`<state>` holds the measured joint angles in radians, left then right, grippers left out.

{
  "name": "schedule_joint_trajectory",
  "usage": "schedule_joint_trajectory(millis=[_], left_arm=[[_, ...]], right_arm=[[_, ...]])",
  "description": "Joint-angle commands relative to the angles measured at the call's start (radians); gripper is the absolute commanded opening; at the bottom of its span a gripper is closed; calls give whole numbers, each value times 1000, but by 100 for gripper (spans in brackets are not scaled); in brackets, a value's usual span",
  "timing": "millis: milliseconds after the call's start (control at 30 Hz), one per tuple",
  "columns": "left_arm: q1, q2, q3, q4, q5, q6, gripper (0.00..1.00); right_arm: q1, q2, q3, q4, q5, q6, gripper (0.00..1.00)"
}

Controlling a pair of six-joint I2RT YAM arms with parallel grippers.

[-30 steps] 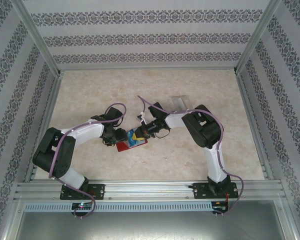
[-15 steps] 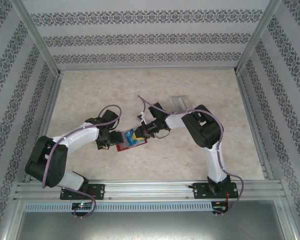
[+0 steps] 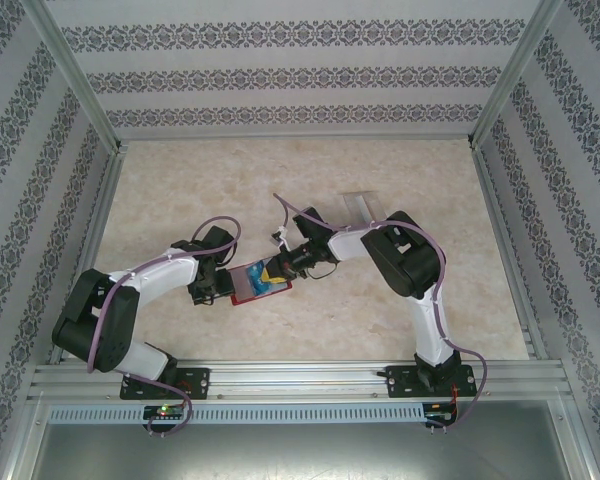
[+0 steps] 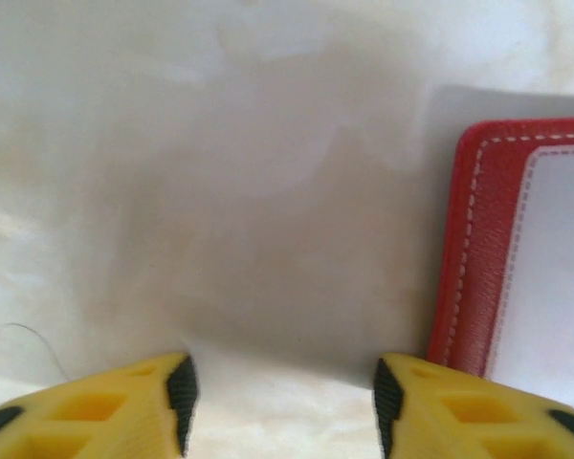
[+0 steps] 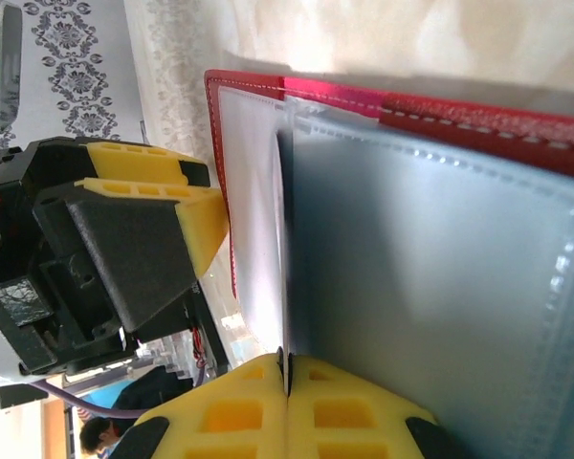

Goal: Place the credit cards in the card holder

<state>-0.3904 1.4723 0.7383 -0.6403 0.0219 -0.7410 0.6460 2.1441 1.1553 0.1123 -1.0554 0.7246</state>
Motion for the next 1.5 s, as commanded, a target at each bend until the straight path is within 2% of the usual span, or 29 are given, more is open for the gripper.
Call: schedule_joint_trajectory(millis=[0,133,233,567,800,1033,1233,1333,1467], left_arm=[[9,8,-19,27,-17,18,45],[10,-3,-26,35,-22,31,34],[9,-10,-28,42,-8,37,30],[9,13,-31,74,26,40,27],[9,26,-30,94,51,46,13],[10,47,-25,108,75,55,7],[10,51,-27,113,81,52,1],[11,44,-33,116,84,51,0],[12,35,-36,114,85,53,0]], right_arm=[[9,-18,-14,14,3,25,0],[8,-20,-11,28,4,51,0],[17,-20,-10,46,9,78,0],[34,-23,-19,126,3,147,0],[48,-18,-45,201,5,191,0],[70,-18,-78,277,47,200,3],[92,-22,-108,285,97,189,11],[107,-43,-113,249,138,163,23],[118,-87,-121,171,210,130,32]])
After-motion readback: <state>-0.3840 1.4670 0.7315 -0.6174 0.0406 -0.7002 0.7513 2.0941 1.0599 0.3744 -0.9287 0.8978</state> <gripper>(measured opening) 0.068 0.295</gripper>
